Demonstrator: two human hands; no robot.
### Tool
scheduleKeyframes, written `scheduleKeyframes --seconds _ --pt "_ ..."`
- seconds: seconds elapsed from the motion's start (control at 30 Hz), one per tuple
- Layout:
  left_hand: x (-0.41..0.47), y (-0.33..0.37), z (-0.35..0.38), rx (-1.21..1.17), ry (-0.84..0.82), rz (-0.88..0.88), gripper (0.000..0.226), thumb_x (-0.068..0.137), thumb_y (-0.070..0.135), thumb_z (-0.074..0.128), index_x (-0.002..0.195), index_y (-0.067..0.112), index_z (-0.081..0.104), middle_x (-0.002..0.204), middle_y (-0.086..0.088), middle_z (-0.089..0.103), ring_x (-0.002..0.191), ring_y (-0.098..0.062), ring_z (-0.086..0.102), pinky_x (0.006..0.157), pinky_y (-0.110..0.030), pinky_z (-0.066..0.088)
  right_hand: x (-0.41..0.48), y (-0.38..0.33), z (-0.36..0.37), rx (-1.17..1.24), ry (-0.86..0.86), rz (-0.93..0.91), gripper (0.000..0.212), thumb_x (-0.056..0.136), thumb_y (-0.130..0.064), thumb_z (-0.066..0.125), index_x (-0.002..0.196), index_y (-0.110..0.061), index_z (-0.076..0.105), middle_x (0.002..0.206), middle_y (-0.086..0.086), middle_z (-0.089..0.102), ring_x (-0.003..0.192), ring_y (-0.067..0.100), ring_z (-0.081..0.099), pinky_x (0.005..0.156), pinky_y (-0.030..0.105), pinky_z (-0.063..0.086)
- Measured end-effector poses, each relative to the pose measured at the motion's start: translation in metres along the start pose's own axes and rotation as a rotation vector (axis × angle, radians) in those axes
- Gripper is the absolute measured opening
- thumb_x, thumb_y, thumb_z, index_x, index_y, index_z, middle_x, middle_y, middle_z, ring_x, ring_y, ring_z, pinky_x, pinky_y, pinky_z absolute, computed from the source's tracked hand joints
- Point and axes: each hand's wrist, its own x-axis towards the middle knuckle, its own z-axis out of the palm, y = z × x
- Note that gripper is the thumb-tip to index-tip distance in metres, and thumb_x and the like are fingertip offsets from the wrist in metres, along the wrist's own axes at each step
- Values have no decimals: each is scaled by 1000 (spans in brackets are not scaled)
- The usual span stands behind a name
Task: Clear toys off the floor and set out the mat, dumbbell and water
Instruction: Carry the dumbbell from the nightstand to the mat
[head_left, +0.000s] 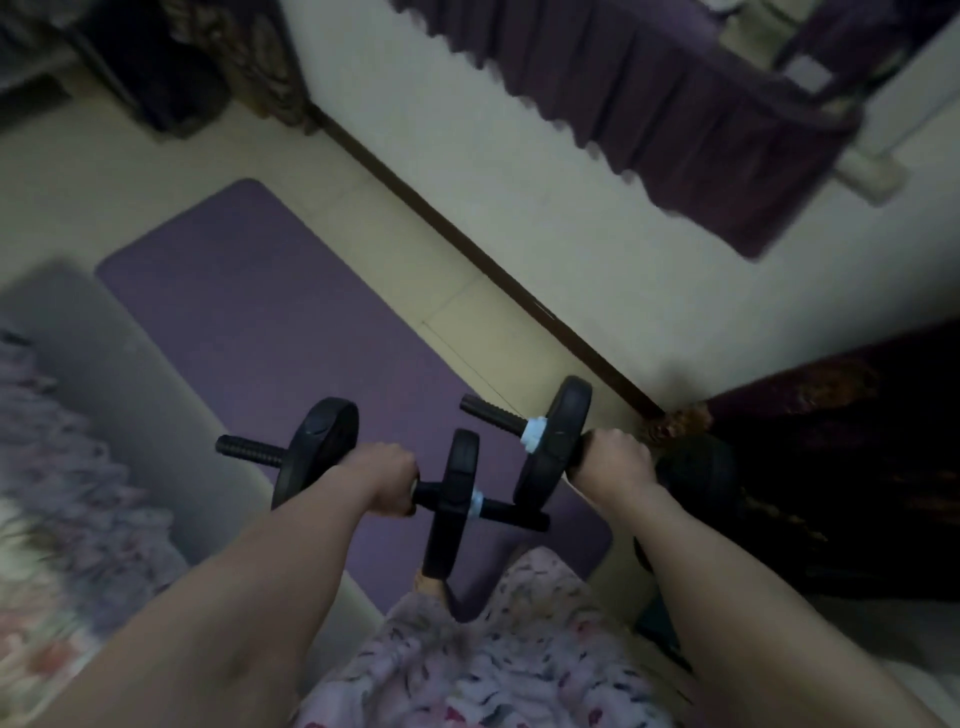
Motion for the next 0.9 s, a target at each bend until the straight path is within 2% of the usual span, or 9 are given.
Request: scheduleKeyframes --seconds 0.13,0.27,0.37,0.5,0.63,0.7,0.77,0.9 --pt "4 -46 -11 -139 17 -105 14 78 28 61 68 23 52 67 2 50 66 -23 53 58 -28 44 53 -42 -23 -53 0 -122 17 81 -30 55 78 -17 65 83 9 69 80 30 67 68 32 55" --pt "11 -76 -21 -266 25 -204 6 78 27 61 76 22 60 76 -2 57 68 -24 57 59 -29 46 116 -79 -44 -128 -43 -227 17 82 -34 53 76 -19 60 81 6 68 76 27 65 61 29 50" --pt "16 -95 -32 -372 26 -270 7 79 25 59 79 20 64 75 -3 59 66 -23 58 57 -28 46 160 -113 -67 -181 -83 -312 20 82 -35 52 85 -19 63 83 5 68 78 25 65 60 27 48" --pt "18 -119 -45 -491 30 -354 10 78 25 58 69 20 56 67 -2 53 64 -25 56 58 -29 46 201 -168 -102 -303 -87 -432 22 80 -34 51 87 -18 65 85 5 68 80 26 65 66 30 53" --pt "21 -159 -54 -572 51 -403 13 77 25 58 67 22 51 70 -4 55 68 -27 57 63 -31 49 231 -233 -123 -442 -71 -563 20 82 -31 48 81 -18 63 78 3 67 72 25 65 65 31 55" --pt "24 -183 -55 -592 61 -422 4 78 26 59 78 24 56 84 -7 64 78 -28 63 63 -30 47 244 -268 -130 -497 -69 -601 19 83 -31 48 79 -18 62 76 3 67 70 25 65 63 30 54" --pt "26 -217 -53 -603 69 -439 16 79 30 59 92 21 62 90 -7 67 79 -27 63 64 -29 47 258 -307 -134 -540 -63 -626 19 84 -31 49 79 -18 62 75 2 65 68 24 63 61 29 52" --pt "23 -298 -52 -650 42 -462 13 78 32 59 79 20 61 78 -4 63 76 -26 65 65 -31 51 280 -390 -143 -602 -65 -651 21 85 -29 50 66 -21 53 66 -1 58 63 21 60 55 28 50"
